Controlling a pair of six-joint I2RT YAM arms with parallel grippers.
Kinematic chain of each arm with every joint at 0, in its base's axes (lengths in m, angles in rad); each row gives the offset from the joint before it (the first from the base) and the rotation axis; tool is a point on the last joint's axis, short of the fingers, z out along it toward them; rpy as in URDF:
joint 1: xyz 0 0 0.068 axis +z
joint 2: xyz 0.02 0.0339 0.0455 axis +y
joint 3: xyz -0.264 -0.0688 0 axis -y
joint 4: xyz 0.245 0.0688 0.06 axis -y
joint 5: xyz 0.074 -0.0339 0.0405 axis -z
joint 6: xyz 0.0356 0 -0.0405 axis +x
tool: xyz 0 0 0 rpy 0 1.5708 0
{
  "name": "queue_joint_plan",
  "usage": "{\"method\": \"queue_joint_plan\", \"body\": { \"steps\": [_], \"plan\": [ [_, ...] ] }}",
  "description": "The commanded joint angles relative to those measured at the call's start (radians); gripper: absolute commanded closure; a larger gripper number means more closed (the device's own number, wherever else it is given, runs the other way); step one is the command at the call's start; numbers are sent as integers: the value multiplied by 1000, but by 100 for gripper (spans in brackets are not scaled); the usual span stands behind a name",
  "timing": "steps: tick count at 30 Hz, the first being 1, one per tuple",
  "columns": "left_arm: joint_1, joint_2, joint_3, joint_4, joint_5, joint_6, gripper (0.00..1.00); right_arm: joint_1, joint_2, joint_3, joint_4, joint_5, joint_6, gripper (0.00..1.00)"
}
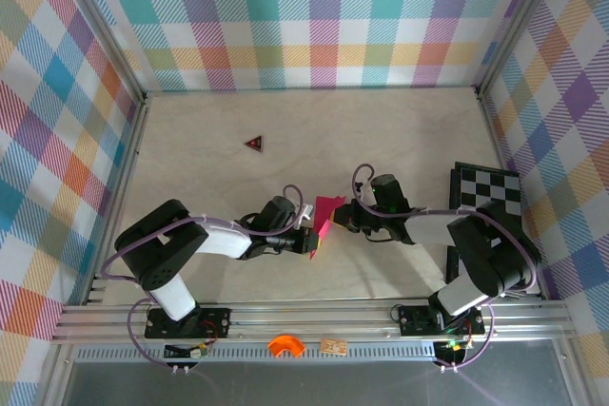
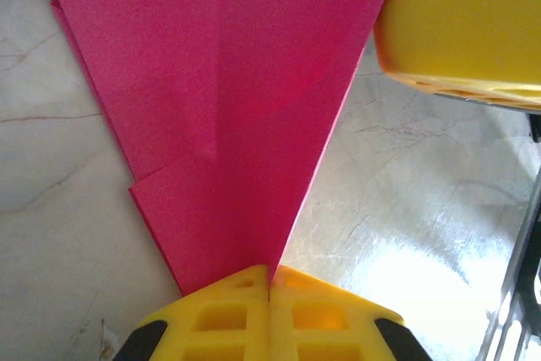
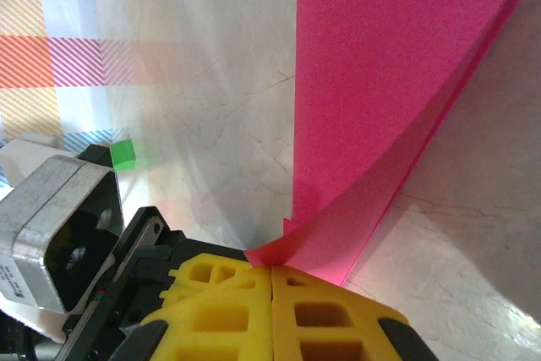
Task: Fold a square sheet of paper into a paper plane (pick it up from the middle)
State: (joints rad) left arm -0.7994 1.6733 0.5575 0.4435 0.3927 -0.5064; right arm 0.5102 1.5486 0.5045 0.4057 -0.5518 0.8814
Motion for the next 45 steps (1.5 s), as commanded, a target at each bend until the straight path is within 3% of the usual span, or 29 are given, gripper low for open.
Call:
{"method": "queue_joint_plan", "body": {
  "steps": [1, 5, 11, 17, 20, 28, 34, 45],
  "plan": [
    [21, 8, -41, -10, -4, -38, 100, 2, 30, 31, 51, -41, 3, 93],
    [22, -1, -14, -55, 11, 14, 100, -1, 5, 16, 29, 12, 0, 93],
    [-3, 10, 76, -209, -6, 216, 100, -27, -152, -56, -71, 128, -3, 93],
    [-66, 11, 73, -168, -76, 394, 100, -52, -354, -148, -184, 216, -17, 93],
    [-76, 31, 67, -119, -34, 420, 100, -50, -446, -205, -187, 239, -15, 93],
    [-106, 50, 58, -46, -47, 395, 100, -50, -611, -289, -200, 204, -55, 91],
    [-104, 48, 18, -9, -36, 299, 100, -39, -580, -278, -151, 111, -79, 90],
    [-58, 112, 51, -46, 92, 183, 100, -4, -313, -182, 3, 12, -71, 91]
  ]
}}
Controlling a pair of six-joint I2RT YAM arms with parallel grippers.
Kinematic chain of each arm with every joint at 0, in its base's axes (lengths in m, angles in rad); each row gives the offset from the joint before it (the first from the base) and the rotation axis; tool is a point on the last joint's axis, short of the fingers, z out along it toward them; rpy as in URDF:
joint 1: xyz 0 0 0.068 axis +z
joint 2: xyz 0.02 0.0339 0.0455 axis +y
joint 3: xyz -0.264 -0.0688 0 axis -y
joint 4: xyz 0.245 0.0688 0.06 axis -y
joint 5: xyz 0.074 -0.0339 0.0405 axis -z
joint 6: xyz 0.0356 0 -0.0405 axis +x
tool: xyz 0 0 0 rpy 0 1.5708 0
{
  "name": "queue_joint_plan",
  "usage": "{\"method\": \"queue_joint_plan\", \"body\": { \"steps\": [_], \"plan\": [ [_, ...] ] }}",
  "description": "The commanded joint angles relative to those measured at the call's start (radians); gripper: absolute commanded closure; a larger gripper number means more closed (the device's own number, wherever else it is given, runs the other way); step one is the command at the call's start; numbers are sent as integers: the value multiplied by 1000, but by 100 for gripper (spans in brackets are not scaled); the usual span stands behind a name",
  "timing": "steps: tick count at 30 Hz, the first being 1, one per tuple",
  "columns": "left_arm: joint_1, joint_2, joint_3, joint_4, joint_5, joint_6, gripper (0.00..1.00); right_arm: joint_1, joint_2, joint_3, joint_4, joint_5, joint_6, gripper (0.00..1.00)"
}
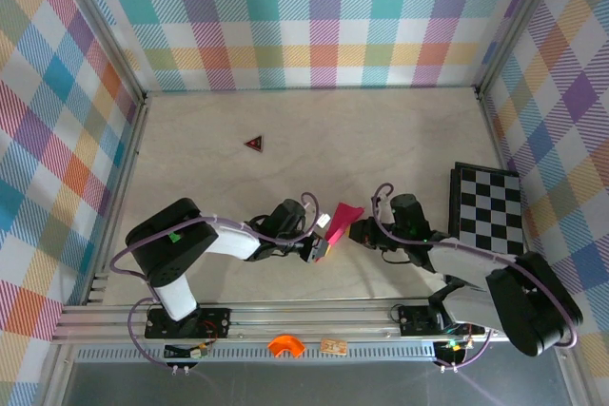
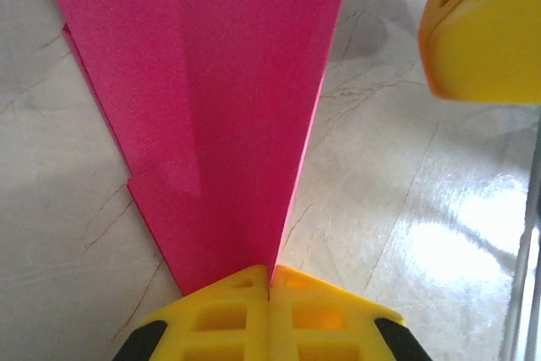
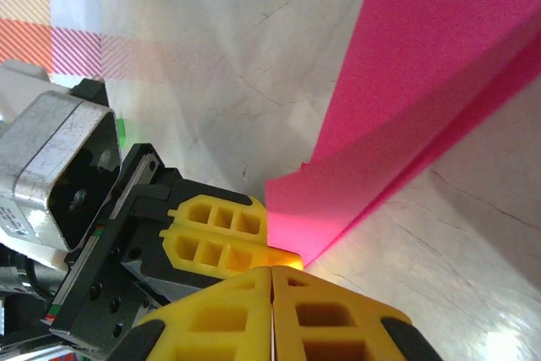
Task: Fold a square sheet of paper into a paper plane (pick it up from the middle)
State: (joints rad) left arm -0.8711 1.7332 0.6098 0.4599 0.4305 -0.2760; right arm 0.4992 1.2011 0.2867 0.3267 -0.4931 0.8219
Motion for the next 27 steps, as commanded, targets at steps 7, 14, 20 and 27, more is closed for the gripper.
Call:
{"method": "queue_joint_plan", "body": {
  "steps": [7, 14, 20, 27],
  "plan": [
    [54, 81, 2, -34, 134, -99, 100, 7, 192, 77, 176, -46, 28, 92],
    [87, 105, -19, 36, 177, -165, 100, 4, 271, 94, 201, -14, 46, 93],
    [94, 116, -24, 37, 179, -184, 100, -2, 312, 115, 204, -20, 46, 93],
    [101, 130, -11, -3, 165, -207, 100, -18, 342, 123, 204, -4, 66, 93]
  ]
}}
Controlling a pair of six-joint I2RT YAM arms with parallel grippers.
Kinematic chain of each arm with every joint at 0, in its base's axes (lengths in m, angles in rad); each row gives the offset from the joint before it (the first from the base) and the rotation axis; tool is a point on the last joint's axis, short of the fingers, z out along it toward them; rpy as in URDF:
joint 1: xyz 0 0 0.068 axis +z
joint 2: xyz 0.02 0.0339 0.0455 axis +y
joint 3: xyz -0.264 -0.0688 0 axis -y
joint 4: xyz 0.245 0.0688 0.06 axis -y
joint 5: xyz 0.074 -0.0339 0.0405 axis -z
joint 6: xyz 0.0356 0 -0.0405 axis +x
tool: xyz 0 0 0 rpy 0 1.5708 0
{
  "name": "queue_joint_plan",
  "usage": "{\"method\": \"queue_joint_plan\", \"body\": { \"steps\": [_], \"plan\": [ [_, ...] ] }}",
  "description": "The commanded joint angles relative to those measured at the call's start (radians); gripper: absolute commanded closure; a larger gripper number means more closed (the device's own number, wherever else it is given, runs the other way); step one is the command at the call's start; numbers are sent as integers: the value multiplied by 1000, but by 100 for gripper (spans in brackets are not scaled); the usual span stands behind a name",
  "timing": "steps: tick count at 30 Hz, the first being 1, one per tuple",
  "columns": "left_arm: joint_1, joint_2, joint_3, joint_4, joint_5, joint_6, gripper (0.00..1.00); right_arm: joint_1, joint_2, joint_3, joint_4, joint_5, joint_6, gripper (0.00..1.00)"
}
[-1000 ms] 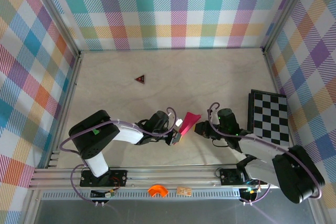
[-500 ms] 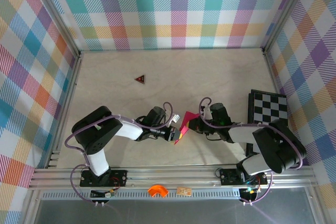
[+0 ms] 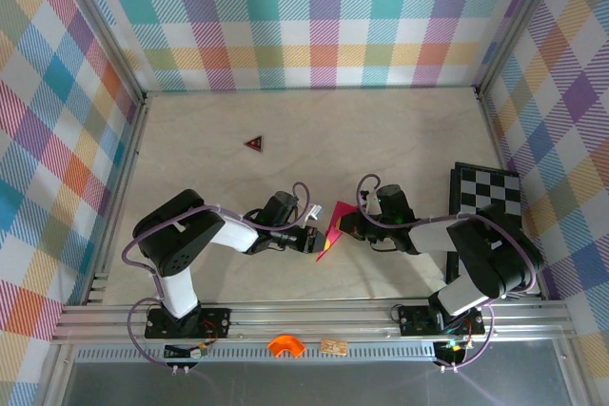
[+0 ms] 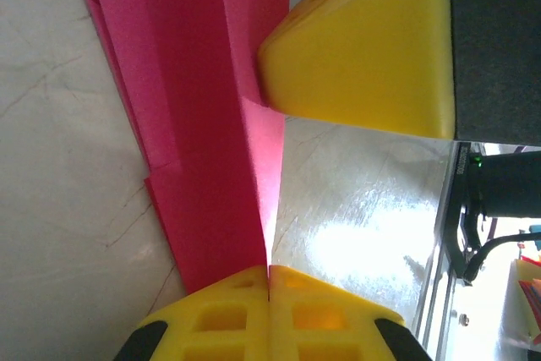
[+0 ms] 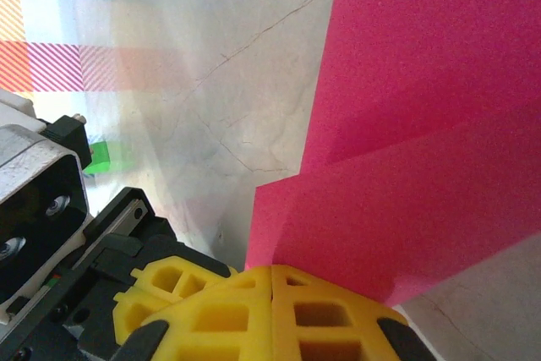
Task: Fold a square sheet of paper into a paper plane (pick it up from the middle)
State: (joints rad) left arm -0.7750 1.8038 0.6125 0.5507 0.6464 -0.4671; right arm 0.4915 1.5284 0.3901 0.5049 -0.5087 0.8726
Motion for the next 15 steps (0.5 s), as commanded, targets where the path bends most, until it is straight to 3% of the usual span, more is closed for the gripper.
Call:
{"method": "queue_joint_plan", "body": {
  "steps": [1, 15],
  "plan": [
    [6, 62, -13, -98, -57, -23, 100, -14, 16, 20, 24, 14, 20, 93],
    [13, 94, 7, -146, -78, -89, 100, -40, 82, 45, 50, 15, 79, 92]
  ]
}}
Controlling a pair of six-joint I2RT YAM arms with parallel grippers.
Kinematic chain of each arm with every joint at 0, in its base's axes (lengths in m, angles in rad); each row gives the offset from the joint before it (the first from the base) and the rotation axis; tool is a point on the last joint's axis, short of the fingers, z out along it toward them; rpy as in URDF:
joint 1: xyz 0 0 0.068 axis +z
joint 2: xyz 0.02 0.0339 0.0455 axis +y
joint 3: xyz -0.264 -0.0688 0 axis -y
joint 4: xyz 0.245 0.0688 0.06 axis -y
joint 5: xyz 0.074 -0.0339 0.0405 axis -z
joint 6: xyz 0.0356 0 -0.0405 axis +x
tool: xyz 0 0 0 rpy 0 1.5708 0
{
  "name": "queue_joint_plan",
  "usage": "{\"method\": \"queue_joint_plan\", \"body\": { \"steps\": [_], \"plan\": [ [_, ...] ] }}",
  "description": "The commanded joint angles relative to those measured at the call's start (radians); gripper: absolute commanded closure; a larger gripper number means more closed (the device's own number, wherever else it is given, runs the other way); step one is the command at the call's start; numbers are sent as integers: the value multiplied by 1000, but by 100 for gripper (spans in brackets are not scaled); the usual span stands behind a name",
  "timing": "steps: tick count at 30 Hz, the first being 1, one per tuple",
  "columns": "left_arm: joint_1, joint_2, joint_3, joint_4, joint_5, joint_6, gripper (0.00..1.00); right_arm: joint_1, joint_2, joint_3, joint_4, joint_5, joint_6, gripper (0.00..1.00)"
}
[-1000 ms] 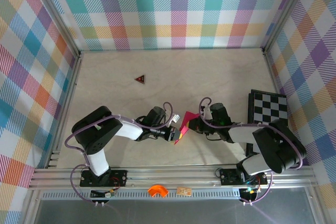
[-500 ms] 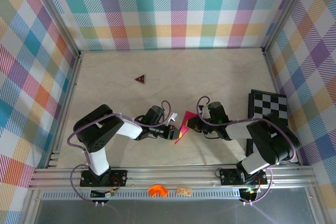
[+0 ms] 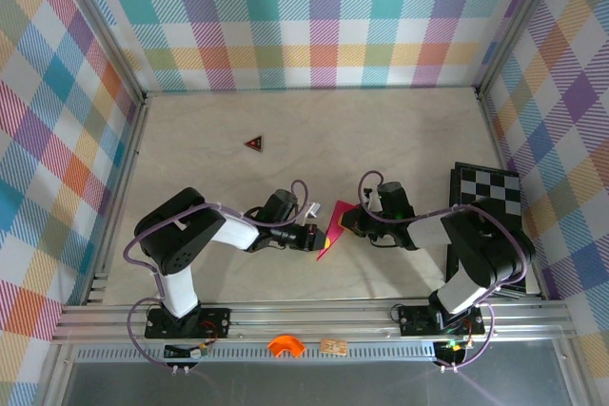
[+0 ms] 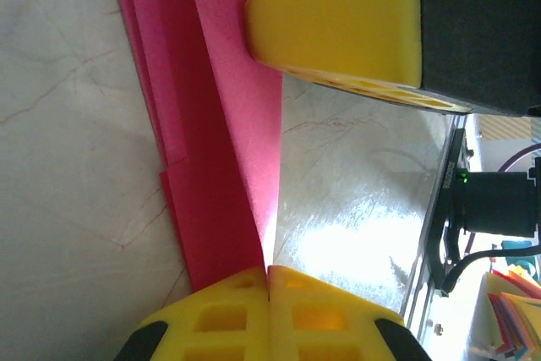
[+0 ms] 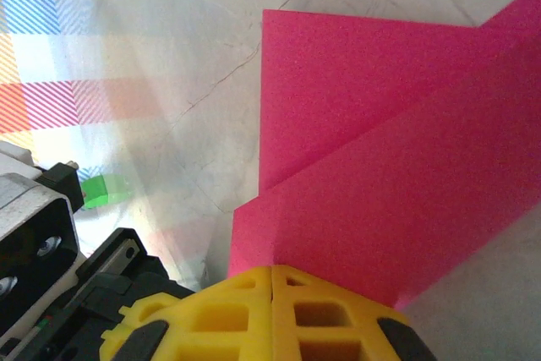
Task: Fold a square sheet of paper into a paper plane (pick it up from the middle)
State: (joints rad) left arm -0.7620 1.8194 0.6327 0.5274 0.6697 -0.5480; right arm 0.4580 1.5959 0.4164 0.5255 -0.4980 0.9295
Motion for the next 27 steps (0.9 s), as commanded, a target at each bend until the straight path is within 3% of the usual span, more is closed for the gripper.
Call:
{"method": "queue_joint_plan", "body": {
  "steps": [1, 27],
  "plan": [
    [1, 79, -10, -132, -105, -10, 100, -7, 19, 22, 28, 3, 24, 92],
    [23, 101, -54, -68, -129, -119, 100, -7, 70, 98, -80, -42, 2, 91]
  ]
}}
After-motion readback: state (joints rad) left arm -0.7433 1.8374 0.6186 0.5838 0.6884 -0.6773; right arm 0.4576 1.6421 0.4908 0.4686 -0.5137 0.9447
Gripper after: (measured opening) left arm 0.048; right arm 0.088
